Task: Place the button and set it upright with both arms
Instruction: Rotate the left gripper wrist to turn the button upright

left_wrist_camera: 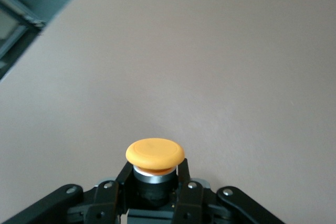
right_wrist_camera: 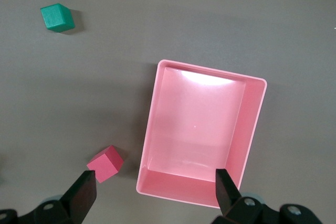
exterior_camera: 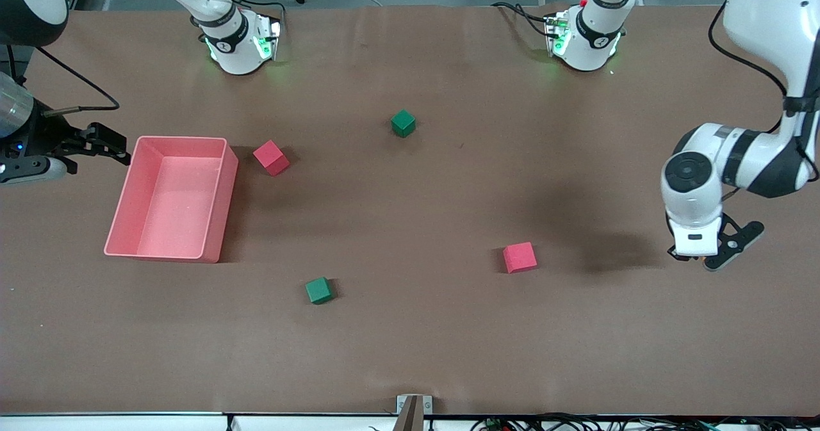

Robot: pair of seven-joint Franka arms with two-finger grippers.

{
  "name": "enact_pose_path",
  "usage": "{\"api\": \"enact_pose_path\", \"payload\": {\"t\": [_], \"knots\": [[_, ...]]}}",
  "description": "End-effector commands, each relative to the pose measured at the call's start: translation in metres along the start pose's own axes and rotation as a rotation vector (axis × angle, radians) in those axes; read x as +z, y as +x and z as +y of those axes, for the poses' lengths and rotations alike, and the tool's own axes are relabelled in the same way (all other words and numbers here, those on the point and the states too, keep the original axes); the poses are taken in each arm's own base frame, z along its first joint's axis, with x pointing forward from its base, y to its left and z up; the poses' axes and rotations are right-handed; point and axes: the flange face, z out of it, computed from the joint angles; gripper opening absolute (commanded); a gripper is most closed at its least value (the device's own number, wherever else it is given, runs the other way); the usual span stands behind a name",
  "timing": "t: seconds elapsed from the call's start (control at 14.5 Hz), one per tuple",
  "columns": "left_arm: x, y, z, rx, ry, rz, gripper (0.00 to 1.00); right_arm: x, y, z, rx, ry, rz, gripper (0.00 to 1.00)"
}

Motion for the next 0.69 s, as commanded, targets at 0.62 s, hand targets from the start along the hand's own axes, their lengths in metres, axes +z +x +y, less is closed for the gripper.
{"api": "enact_pose_path", "payload": {"t": [0.62], "knots": [[0.045, -0.087, 0.039, -0.515, 0.384, 0.472, 0.0, 0.005, 0.004, 0.001, -0.01, 0.013, 0.012, 1.0]]}}
